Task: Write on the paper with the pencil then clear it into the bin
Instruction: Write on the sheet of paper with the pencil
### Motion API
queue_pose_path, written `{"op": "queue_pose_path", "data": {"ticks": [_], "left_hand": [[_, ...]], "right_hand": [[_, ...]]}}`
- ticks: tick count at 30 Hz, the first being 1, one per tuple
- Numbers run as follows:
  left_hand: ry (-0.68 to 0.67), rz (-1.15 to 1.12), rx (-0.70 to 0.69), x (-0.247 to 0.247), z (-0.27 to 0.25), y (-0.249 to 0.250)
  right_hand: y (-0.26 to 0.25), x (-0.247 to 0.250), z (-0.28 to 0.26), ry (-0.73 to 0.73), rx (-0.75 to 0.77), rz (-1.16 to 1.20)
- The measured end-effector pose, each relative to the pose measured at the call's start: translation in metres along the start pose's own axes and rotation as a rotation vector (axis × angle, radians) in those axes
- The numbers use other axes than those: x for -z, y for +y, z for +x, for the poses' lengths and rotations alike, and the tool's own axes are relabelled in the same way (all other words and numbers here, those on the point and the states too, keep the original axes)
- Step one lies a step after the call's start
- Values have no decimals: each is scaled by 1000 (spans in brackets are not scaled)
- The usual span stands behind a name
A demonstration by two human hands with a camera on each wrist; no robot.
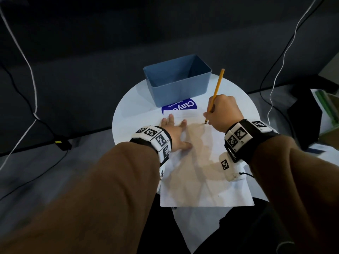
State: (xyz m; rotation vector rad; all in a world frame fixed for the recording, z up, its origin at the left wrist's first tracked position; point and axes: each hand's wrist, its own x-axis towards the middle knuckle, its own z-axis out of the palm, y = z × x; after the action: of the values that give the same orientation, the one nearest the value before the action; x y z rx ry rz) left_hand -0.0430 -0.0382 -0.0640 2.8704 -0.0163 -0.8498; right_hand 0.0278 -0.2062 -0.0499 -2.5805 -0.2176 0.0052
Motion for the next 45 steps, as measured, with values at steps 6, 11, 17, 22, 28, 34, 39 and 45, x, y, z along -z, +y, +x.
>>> {"op": "queue_pose_path", "data": {"ticks": [6, 11, 17, 22, 28, 34, 39, 45], "left_hand": [[-21, 15, 3, 2, -1, 1], [-22, 9, -9, 2, -2, 1], [-32, 18, -7, 4, -3, 2], [-38, 24, -8, 4, -6, 3], [-37, 17, -12, 4, -4, 1], [-44, -1, -9, 2, -2, -1], [-48, 13, -12, 6, -2, 1], [-50, 0, -7, 6, -2, 0]], "right_hand": [[-12, -9, -4, -64, 97, 1], [9, 11, -1, -14, 34, -44], [10, 9, -12, -83, 106, -1], [35, 27, -9, -3, -2, -67], [21, 19, -15, -18, 51, 56], [37, 27, -13, 19, -57, -19], [21, 21, -12, 23, -14, 114], [30, 24, -8, 7, -34, 5]]}}
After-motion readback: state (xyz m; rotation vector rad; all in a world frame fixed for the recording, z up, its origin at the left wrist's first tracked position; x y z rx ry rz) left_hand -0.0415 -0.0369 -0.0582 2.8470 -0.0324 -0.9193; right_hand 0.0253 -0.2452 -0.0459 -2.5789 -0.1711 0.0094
